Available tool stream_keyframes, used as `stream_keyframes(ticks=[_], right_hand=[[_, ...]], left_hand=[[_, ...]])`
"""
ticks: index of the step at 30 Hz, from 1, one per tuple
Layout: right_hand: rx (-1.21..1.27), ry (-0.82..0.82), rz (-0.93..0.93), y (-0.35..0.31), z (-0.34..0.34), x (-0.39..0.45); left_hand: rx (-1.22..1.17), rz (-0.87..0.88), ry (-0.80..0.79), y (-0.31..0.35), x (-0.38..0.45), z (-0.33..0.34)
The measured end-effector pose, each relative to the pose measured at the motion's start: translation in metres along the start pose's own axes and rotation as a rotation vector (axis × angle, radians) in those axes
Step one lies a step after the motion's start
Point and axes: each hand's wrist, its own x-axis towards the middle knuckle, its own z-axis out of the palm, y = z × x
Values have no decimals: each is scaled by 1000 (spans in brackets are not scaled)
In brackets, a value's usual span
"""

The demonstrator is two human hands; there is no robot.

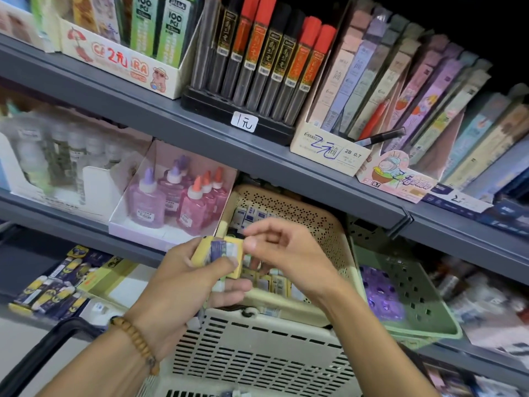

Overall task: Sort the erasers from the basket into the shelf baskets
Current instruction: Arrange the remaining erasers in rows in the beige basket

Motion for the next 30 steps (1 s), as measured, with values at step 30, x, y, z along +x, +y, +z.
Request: stream_keyframes(ticks=[30], right_hand=[[-76, -5, 9, -3, 18, -5]], left_hand=[[-38, -65, -16, 10, -1, -7]])
